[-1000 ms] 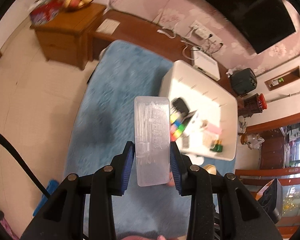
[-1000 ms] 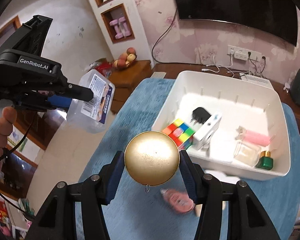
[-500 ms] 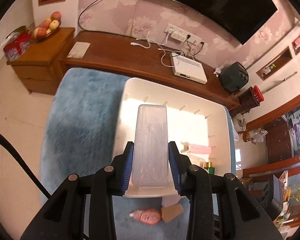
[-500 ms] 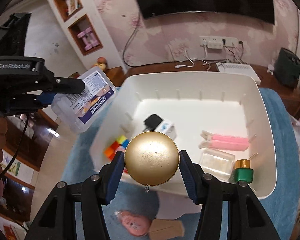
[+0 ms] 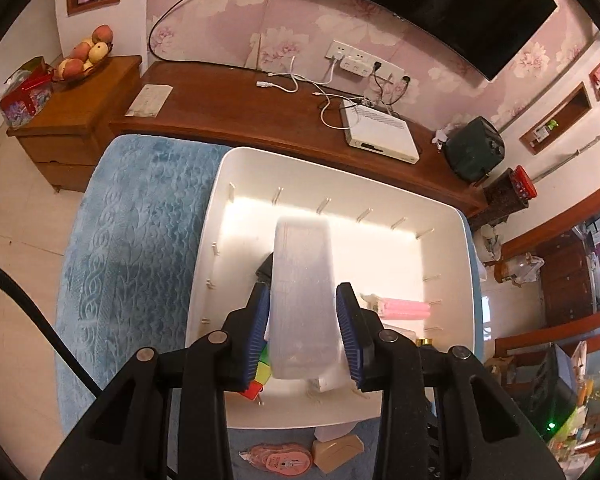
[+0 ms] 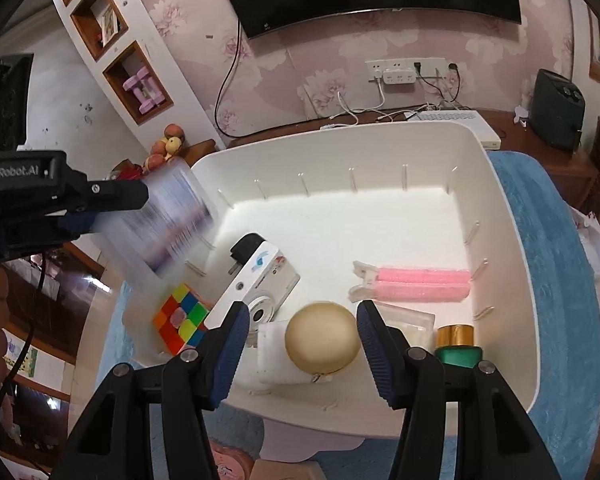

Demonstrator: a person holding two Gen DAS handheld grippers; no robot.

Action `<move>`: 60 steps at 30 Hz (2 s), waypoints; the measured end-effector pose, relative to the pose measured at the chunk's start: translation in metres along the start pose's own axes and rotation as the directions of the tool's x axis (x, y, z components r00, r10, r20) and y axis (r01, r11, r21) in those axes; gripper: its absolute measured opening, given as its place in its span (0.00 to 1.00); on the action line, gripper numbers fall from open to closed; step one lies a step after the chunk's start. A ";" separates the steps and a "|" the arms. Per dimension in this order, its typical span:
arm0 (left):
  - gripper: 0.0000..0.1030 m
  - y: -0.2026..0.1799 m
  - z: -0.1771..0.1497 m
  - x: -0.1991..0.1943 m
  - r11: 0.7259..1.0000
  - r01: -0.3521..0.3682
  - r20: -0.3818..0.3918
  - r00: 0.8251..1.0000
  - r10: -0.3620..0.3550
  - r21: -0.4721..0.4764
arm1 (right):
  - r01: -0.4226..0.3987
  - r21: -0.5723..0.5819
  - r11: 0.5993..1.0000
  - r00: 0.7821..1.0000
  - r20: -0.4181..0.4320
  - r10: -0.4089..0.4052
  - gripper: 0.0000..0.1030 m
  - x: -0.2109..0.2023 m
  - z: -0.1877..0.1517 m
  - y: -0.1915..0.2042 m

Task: Organize rigid objects
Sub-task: 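Release the clear box into the tray with the left tool while the right tool drops the gold compact, then withdraw both tools from the tray back toward the remaining items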

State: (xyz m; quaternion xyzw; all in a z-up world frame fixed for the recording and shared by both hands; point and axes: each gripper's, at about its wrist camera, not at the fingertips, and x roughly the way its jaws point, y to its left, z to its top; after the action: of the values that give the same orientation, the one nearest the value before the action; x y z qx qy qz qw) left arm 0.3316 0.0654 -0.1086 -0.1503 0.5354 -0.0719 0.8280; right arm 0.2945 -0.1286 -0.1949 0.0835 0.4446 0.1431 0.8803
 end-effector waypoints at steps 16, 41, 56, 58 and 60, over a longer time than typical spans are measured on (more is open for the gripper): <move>0.64 -0.003 -0.018 -0.071 0.991 -0.057 0.136 0.990 0.040 0.122 | 0.057 0.011 0.998 0.988 0.146 -0.058 0.70 -0.066 -0.005 0.017; 0.70 0.021 -0.111 -0.136 0.964 -0.137 0.198 0.976 0.092 0.228 | 0.237 -0.082 0.968 0.935 0.289 -0.205 0.78 -0.151 -0.089 0.082; 0.76 0.032 -0.152 -0.115 0.952 -0.202 0.147 0.974 0.171 0.231 | 0.255 -0.168 0.952 0.952 0.214 -0.218 0.78 -0.136 -0.127 0.100; 0.76 0.033 -0.155 -0.110 0.954 -0.184 0.130 0.979 0.157 0.238 | 0.260 -0.186 0.948 0.955 0.193 -0.224 0.78 -0.130 -0.130 0.100; 0.76 0.033 -0.158 -0.105 0.955 -0.167 0.110 0.984 0.144 0.244 | 0.260 -0.200 0.945 0.958 0.177 -0.226 0.78 -0.125 -0.133 0.098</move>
State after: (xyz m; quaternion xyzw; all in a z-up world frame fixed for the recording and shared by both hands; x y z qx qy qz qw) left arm 0.1433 0.0989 -0.0892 -0.0043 0.4938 -0.0672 0.8670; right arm 0.0993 -0.0741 -0.1517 -0.0600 0.3643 0.0752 0.9263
